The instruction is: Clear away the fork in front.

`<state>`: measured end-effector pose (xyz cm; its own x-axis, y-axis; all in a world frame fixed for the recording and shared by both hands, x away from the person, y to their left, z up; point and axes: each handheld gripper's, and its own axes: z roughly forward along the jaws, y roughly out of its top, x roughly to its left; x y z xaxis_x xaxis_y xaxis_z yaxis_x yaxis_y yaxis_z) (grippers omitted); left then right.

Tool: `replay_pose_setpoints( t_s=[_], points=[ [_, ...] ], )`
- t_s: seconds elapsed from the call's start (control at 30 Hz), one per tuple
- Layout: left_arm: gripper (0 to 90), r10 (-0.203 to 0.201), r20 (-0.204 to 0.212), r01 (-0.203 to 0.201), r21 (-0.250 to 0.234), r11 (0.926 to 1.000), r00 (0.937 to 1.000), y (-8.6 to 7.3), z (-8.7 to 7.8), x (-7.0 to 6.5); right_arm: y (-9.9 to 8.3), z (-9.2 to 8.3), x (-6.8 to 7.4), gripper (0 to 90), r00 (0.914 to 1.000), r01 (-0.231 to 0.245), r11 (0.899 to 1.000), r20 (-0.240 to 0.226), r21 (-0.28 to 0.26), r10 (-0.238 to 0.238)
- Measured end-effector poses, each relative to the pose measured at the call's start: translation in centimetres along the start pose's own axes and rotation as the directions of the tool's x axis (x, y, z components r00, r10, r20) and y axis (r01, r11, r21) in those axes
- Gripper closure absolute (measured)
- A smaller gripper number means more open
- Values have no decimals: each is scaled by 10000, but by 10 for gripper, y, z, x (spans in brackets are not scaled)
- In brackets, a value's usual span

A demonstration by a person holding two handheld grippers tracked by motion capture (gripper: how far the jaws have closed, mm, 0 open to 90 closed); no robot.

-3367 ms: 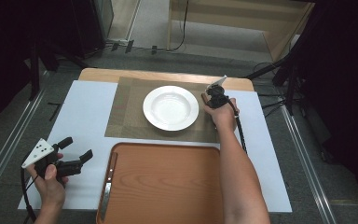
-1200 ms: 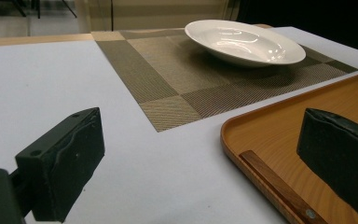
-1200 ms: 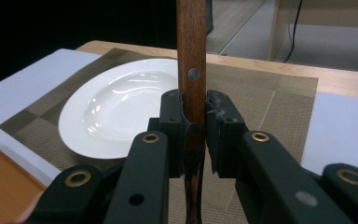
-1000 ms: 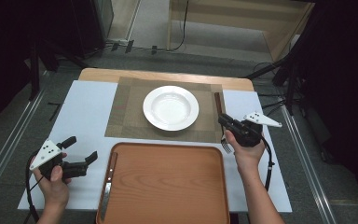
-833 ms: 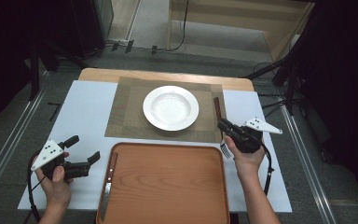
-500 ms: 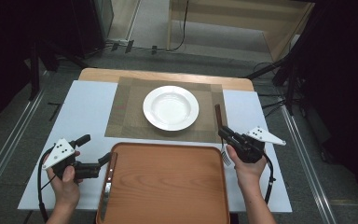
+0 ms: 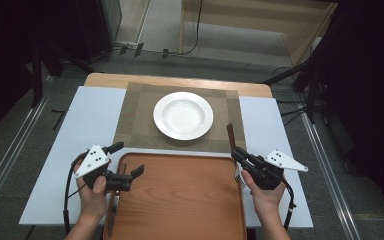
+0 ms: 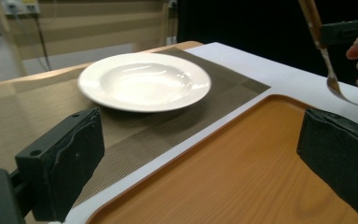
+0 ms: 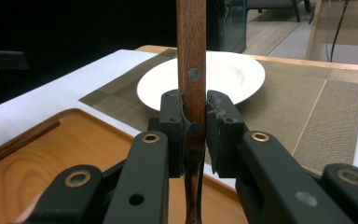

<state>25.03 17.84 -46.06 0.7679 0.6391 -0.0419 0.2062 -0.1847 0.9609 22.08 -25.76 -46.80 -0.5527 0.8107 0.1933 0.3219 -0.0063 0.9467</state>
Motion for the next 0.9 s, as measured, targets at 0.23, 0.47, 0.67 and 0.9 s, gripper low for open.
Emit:
replay_pose_setpoints(
  t_s=[0.23,0.47,0.67,0.9],
  points=[
    [0,87,514,-86,-24,10000,9986,13,20,-20,-6,2,12,766,9993,236,9997,-302,-47,-237],
    [0,152,948,-170,173,9997,9954,24,40,-37,-10,7,20,766,9979,333,9994,-548,-54,-336],
    [0,-191,1386,147,322,9994,9902,28,57,-47,-12,11,28,766,9959,527,9986,-729,-46,-529],
    [41,-376,1512,319,397,9987,9878,36,71,-61,-17,17,35,766,9928,778,9970,-915,-18,-776]
  ],
)
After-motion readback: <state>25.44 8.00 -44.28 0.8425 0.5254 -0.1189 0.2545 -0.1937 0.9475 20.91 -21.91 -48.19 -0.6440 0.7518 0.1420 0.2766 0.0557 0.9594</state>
